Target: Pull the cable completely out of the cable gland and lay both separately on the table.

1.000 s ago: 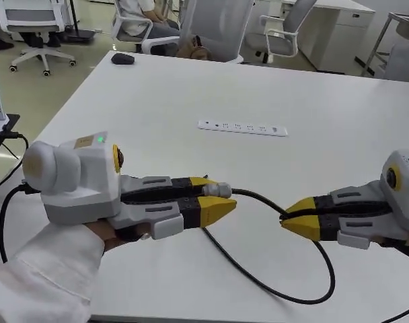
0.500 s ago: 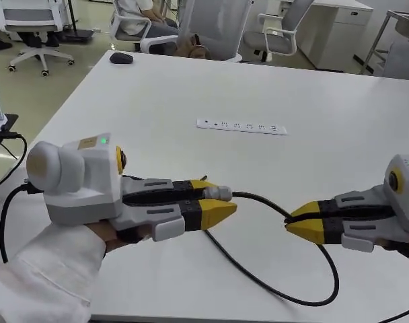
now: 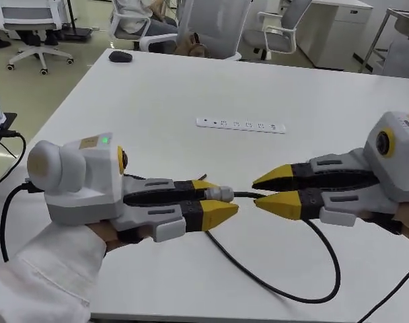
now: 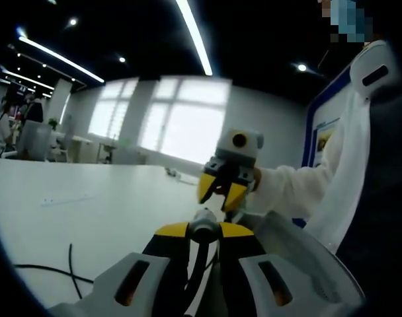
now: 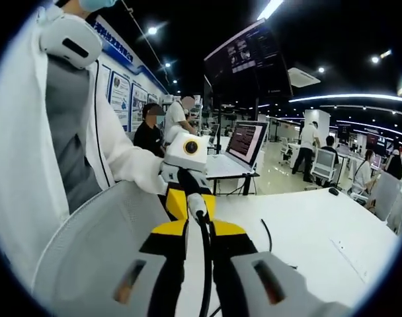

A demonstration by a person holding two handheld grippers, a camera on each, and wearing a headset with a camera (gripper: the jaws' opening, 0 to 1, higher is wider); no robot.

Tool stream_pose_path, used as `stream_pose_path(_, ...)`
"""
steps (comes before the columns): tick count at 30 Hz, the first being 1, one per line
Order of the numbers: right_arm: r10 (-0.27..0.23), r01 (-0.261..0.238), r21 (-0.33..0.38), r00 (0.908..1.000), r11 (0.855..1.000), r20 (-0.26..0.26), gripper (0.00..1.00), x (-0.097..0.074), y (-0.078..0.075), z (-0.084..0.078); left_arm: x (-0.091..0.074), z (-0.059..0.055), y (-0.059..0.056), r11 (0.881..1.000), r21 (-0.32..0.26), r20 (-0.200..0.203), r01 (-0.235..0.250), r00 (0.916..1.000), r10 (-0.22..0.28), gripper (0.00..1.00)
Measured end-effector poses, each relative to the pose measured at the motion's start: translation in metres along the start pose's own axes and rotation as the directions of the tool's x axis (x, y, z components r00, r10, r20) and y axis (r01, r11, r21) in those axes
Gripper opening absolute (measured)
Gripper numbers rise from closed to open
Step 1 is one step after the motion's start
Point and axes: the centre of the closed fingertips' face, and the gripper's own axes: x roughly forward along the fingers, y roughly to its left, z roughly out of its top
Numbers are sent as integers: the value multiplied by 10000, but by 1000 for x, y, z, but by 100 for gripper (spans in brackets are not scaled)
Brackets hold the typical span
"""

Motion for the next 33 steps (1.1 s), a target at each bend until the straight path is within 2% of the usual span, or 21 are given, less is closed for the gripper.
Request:
stream_pose_path(4,101,-102,42,9998,9999,150,11,7,-3,1,0,0,-1,10000,51,-22,54,10000,-53,17)
stream_pose_path(10,312,-311,42,9994,9995,-142,7,11,0,-7,1,1,-2,9999,90,18,129,9999,-130,17)
stream_pose_path(14,309,-309,108,9995,9995,32,5,10,-1,-6,1,1,-3,9998,78,26,166,9999,-166,17)
stream_pose_path(27,344,-345,83,9994,9994,52,4,9,0,-8,1,-1,-3,9997,156,-61,165,9998,-164,17)
stream_pose_path(33,178,-179,137,9998,9997,55,4,-1,-3,-12,1,-1,-1,9998,152,-69,112,9999,-111,17)
